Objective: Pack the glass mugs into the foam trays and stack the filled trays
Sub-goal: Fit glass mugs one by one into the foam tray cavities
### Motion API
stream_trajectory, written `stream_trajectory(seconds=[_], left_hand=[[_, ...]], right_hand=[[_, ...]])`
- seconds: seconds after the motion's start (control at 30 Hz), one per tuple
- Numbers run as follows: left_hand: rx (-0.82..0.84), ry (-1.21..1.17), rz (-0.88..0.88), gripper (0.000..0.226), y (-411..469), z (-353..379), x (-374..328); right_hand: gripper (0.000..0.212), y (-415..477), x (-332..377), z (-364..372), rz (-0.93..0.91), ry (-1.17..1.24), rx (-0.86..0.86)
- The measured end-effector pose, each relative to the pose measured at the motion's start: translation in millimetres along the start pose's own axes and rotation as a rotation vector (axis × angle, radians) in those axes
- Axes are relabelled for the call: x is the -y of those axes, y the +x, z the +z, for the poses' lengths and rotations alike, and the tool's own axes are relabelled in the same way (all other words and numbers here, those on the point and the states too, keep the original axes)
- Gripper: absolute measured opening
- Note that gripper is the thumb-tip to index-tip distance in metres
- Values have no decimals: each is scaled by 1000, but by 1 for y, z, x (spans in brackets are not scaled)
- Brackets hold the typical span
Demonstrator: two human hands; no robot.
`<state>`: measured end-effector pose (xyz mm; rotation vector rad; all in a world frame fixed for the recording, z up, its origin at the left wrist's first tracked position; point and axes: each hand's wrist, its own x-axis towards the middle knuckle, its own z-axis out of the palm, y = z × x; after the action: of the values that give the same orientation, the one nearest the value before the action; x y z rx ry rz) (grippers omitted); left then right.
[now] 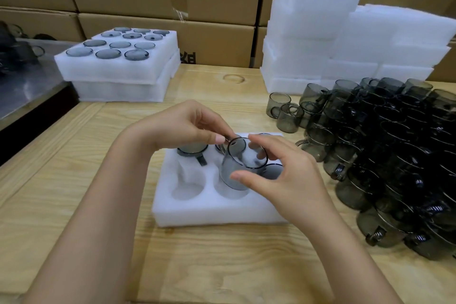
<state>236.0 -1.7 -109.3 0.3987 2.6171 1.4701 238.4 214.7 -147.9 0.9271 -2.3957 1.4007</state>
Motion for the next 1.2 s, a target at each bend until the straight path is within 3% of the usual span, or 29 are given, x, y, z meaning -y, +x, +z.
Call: stream_trajectory(seconds=[0.4, 0.63, 0.83, 0.97, 1.03, 1.1, 1.2], left_hand=[[78, 14, -140, 20, -3, -7, 6], [69, 90, -212, 21, -1, -2, 5], [115, 107, -239, 8, 3, 3, -3], [132, 155, -245, 19, 4, 6, -5], [102, 212, -256, 30, 5, 7, -4], [60, 351, -329, 48, 5, 6, -3], [80, 539, -450, 87, 4, 6, -4]], right_hand=[[54, -5, 7, 11, 21, -16, 16], [60, -8, 8, 14, 8, -202, 132], [60, -8, 6, 14, -5, -332, 220], [67, -9, 7, 10, -45, -357, 233], [85, -11, 11, 14, -94, -387, 302], [103, -17, 13, 22, -130, -463, 411], [103, -24, 13, 27, -112, -601, 465]])
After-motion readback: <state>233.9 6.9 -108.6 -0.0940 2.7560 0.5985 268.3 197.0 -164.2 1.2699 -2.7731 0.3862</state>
